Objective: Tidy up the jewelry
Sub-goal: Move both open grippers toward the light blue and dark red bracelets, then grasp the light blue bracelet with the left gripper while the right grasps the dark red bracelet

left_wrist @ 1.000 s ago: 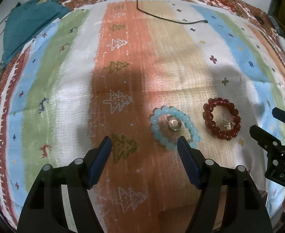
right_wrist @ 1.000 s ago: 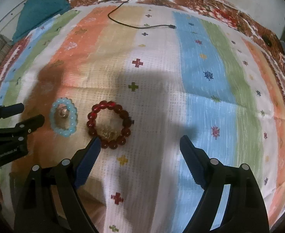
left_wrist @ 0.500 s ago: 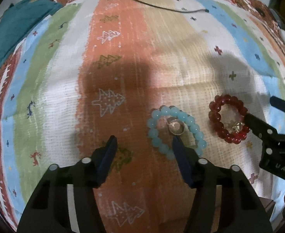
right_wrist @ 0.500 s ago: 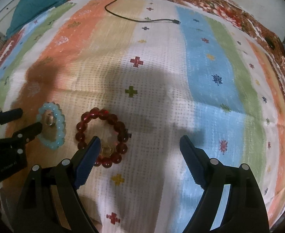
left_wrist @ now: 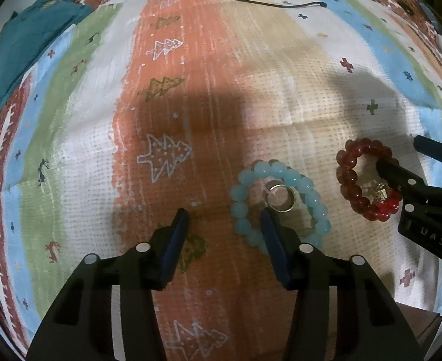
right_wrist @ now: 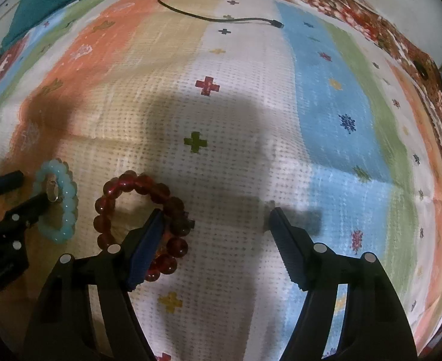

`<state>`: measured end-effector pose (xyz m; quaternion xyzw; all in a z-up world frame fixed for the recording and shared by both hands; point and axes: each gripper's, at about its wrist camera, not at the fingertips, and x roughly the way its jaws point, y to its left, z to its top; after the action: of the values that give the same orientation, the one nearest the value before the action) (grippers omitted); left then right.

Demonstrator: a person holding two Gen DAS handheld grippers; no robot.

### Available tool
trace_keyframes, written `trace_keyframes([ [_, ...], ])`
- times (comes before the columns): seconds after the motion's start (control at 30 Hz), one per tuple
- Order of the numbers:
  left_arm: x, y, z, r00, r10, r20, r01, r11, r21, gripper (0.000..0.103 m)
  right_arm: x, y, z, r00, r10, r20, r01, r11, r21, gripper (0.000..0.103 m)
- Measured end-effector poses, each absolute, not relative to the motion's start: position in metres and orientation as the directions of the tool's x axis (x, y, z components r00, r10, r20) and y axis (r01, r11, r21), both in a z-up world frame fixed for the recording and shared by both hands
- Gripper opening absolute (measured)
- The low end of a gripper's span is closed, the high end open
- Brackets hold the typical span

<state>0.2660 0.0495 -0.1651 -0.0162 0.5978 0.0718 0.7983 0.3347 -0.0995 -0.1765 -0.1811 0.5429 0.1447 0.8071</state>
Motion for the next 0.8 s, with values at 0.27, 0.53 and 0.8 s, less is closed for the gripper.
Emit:
trace_keyframes([
  [0.27,0.268,0.059,-0.167,0.286,0.133,-0.949,-0.175,0.981,0.085,0.014,0.332,-0.102,-0.175,0.363,0.058,-0.930,-0.446,0.887,-0.119,0.051],
  [0.53,0.266,0.061,-0.159,0.293,0.107,-0.950,-0.203,0.978,0.048,0.011,0.326,-0.098,-0.168,0.375,0.068,-0.924,-0.459,0.880,-0.122,0.016],
  [0.8,0.255,0.049,-0.132,0.351,0.077,-0.933,-0.207,0.978,0.003,0.011,0.309,-0.097,-0.140,0.418,0.117,-0.901,-0.470,0.877,-0.104,0.014],
])
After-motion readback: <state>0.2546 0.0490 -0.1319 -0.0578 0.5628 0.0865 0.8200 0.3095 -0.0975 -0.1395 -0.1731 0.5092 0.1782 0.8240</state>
